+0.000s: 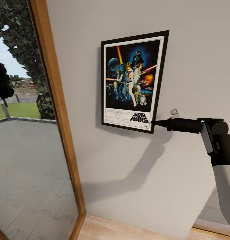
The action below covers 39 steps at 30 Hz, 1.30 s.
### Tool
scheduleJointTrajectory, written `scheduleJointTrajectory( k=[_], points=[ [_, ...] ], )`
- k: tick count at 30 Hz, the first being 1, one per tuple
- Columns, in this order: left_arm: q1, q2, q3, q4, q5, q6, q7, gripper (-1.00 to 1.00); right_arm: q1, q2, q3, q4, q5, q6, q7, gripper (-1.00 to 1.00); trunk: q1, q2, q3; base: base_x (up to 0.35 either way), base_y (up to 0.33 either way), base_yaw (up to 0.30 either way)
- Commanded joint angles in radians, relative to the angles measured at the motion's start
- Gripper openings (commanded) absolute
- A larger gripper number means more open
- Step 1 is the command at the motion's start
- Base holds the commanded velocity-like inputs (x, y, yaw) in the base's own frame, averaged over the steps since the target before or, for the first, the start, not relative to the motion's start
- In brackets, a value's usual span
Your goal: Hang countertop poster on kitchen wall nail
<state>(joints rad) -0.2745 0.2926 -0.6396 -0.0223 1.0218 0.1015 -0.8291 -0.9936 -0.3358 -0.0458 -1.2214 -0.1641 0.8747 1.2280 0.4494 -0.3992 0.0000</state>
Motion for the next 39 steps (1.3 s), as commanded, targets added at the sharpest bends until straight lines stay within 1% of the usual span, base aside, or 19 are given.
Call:
scheduleJointTrajectory(
  k=[1, 17, 24, 39],
  points=[
    [0.0, 0.0, -0.005, -0.001, 0.011, 0.01, -0.003, 1.0, 0.0, 0.0, 0.0, 0.0, -0.005, 0.007, 0.002, -1.0, 0.001, -0.001, 0.0, 0.138, 0.0, 0.0],
    [0.0, 0.0, -0.005, -0.001, 0.011, 0.01, -0.003, 1.0, 0.0, 0.0, 0.0, 0.0, -0.005, 0.007, 0.002, -1.0, 0.001, -0.001, 0.0, 0.025, 0.0, 0.0],
    [0.0, 0.0, -0.005, -0.001, 0.011, 0.01, -0.002, 1.0, 0.0, 0.0, 0.0, 0.0, -0.005, 0.007, 0.002, -1.0, 0.001, -0.001, 0.0, 0.083, 0.0, 0.0],
    [0.0, 0.0, -0.005, -0.001, 0.011, 0.01, -0.002, 1.0, 0.0, 0.0, 0.001, 0.0, -0.005, 0.006, 0.002, -1.0, 0.001, -0.001, 0.0, 0.006, 0.0, 0.0]
  ],
)
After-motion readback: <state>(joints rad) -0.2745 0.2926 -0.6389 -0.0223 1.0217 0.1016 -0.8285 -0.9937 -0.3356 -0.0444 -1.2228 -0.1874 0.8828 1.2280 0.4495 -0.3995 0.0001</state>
